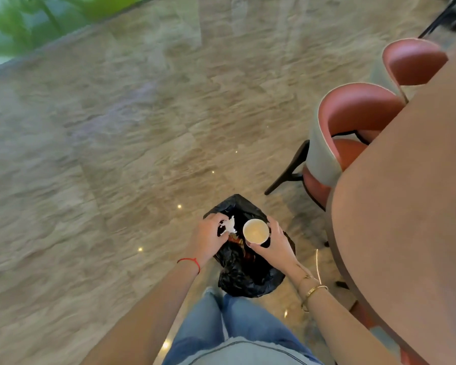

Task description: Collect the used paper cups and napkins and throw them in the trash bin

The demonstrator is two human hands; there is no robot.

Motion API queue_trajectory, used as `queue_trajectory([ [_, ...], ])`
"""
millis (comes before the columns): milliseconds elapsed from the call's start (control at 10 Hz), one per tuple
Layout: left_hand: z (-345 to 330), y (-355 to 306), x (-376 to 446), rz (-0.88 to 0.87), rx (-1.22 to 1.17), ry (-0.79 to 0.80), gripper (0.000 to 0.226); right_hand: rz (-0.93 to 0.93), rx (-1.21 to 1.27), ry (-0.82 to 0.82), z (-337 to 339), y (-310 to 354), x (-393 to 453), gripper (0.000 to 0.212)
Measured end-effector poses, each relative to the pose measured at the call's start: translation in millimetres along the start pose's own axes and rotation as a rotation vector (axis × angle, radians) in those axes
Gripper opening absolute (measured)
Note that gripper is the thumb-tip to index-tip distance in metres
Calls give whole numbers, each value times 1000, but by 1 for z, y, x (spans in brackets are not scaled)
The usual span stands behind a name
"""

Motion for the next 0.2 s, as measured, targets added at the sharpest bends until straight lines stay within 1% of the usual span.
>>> queue_trajectory([
  [100,-12,13,16,-7,-3,73,43,-90,-22,52,-12,-16,12,98],
  [200,-8,24,30,-2,2,81,42,-92,-28,-21,-4,-15,18,81],
])
Point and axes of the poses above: each hand's wrist, its own x-axis towards the middle knuckle, its own z-axis out of the back of the hand, y = z × x, the point moved 9 cm from there along x, towards the middle knuckle, and after that the axes turned 9 degrees about -y, right-handed, at the moved point
